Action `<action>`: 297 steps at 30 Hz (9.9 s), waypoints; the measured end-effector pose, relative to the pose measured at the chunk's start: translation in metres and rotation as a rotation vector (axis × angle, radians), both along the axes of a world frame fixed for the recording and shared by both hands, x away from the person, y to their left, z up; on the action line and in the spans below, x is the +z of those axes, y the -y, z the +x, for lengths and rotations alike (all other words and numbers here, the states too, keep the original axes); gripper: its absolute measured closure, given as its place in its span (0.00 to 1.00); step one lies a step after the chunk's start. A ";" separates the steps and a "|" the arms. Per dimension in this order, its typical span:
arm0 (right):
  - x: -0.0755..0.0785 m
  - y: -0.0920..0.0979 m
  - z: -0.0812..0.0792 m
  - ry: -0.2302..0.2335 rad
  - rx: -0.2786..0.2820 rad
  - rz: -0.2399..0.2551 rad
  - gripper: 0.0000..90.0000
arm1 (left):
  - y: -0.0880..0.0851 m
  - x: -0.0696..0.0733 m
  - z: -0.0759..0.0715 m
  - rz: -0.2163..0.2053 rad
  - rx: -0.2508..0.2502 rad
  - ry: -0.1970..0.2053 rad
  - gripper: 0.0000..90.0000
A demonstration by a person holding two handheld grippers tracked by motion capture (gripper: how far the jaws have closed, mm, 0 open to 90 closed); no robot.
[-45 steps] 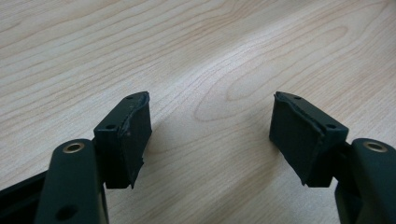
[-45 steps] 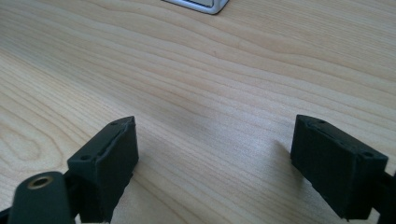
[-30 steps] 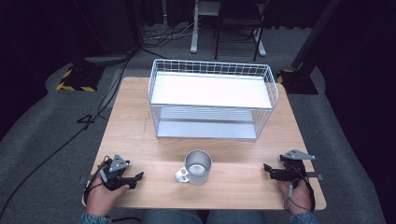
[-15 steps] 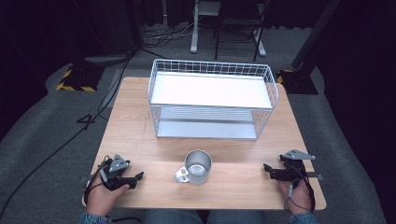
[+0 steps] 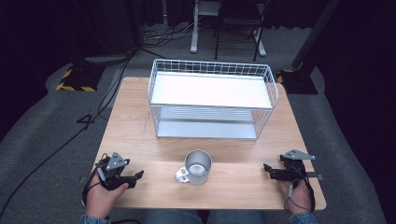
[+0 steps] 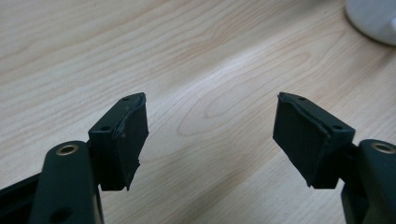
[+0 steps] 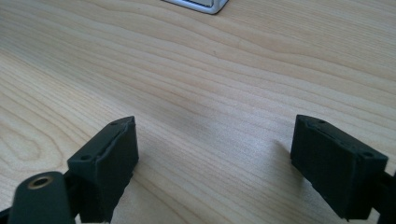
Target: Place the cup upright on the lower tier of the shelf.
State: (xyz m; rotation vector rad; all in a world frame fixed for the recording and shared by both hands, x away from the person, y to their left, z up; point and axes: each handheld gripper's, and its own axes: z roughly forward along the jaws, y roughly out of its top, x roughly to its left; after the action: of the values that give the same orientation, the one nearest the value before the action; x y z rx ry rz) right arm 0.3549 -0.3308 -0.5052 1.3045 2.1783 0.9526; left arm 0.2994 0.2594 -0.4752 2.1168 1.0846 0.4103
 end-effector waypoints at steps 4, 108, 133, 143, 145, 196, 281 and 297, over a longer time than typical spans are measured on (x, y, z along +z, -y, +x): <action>0.000 0.000 0.000 0.000 0.000 0.000 0.17 | 0.006 0.009 -0.004 -0.009 -0.014 0.006 0.28; 0.000 0.000 0.000 0.001 0.000 -0.001 0.17 | 0.131 0.043 -0.007 -0.047 -0.300 0.140 0.79; 0.000 0.000 0.000 0.001 -0.017 -0.002 0.17 | 0.120 0.063 0.046 -0.076 -0.175 0.178 0.79; 0.000 0.000 0.000 0.002 -0.015 -0.003 0.17 | 0.118 0.065 0.070 -0.089 -0.090 0.217 0.79; 0.000 0.000 0.000 0.002 -0.016 -0.003 0.17 | 0.117 0.066 0.074 -0.106 -0.072 0.223 0.79; 0.000 0.000 0.000 0.003 -0.016 -0.003 0.17 | 0.137 0.026 0.135 -0.111 0.187 0.211 0.79; 0.000 -0.001 0.001 0.000 -0.017 -0.001 0.17 | 0.026 0.062 0.016 -0.141 -0.012 0.196 0.25; 0.000 -0.001 0.001 0.000 -0.017 -0.001 0.17 | -0.012 0.015 0.025 -0.022 0.017 -0.005 0.18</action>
State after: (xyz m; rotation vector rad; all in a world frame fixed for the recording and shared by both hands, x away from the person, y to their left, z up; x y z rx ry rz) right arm 0.3558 -0.3297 -0.5052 1.3205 2.1638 0.9446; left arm 0.3240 0.2717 -0.4601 2.0915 1.1063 0.3993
